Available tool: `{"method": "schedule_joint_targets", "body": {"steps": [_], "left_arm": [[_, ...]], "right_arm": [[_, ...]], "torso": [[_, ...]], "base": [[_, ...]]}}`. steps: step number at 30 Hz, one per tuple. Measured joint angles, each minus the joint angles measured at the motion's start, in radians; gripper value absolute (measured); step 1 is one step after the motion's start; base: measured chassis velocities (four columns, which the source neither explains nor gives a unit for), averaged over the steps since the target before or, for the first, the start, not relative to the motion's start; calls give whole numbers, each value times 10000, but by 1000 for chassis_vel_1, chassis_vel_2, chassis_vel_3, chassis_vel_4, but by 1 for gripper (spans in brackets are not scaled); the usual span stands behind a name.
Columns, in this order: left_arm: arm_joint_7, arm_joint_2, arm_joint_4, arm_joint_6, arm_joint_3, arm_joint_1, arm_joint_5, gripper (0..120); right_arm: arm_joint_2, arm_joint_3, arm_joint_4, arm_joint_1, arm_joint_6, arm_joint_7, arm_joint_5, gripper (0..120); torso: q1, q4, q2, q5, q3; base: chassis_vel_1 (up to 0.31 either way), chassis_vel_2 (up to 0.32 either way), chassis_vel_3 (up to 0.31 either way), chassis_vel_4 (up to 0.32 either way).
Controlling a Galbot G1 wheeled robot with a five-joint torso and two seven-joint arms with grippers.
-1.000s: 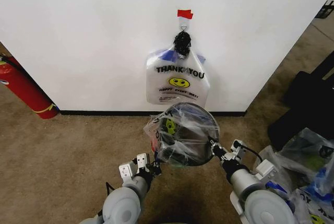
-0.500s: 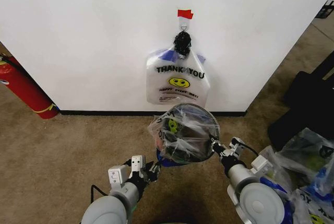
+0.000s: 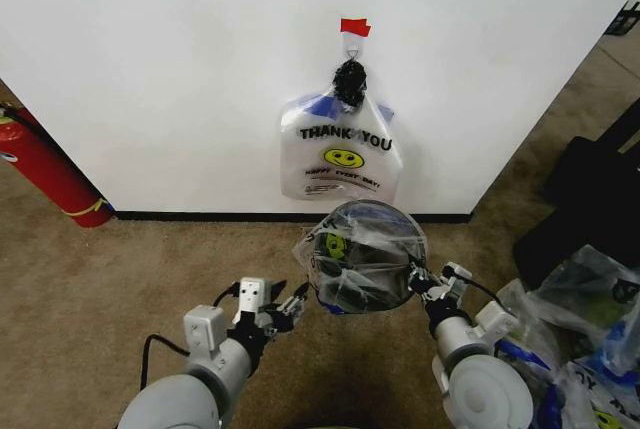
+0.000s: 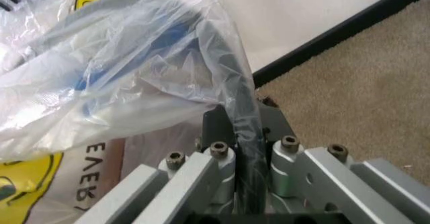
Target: Pick up the garbage bag from the wall and place it over the trash bin.
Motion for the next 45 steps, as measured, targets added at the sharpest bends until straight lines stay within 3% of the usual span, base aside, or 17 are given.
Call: {"method": "schedule_joint_targets", "body": {"steps": [1, 8, 17, 22, 30, 36, 40, 45], "left_arm": [[67, 182, -1, 96, 262, -850, -435, 22], [131, 250, 3, 773, 969, -2473, -1558, 0], [-612, -67, 715, 1541, 2082, -4674, -2845, 0], [-1337, -784, 1843, 1834, 3963, -6547, -3381, 0], [-2116, -1597, 3428, 2105, 5230, -8290, -4001, 0], [-2573, -2176, 4316, 2236, 5828, -9111, -4601, 0], [-2996, -2583, 4856, 2299, 6013, -9371, -5649, 0], [-3137, -3146, 5382, 2326, 6450, -9674, -5776, 0]], "right_arm": [[71, -65, 67, -53, 13, -16, -178, 0], [286, -275, 60, -46, 35, -23, -646, 0], [466, -550, 75, -72, 167, -18, -1891, 0], [479, -537, -121, -84, 319, -41, -2279, 0], [481, -551, -224, -7, 467, -174, -2375, 0], [516, -636, -405, 111, 585, -286, -2320, 0], [575, -715, -483, 187, 625, -313, -2321, 0], [580, -737, -542, 225, 662, -380, -2348, 0]], "torso": [[0, -6, 0, 1, 0], [0, 0, 0, 2, 1], [0, 0, 0, 1, 1], [0, -3, 0, 3, 1], [0, 0, 0, 4, 1], [1, 0, -1, 3, 1], [0, -1, 0, 4, 0], [0, 1, -1, 3, 0]], "base": [[0, 0, 0, 0], [0, 0, 0, 0], [0, 0, 0, 0], [0, 0, 0, 0], [0, 0, 0, 0], [0, 0, 0, 0], [0, 0, 0, 0], [0, 0, 0, 0]]}}
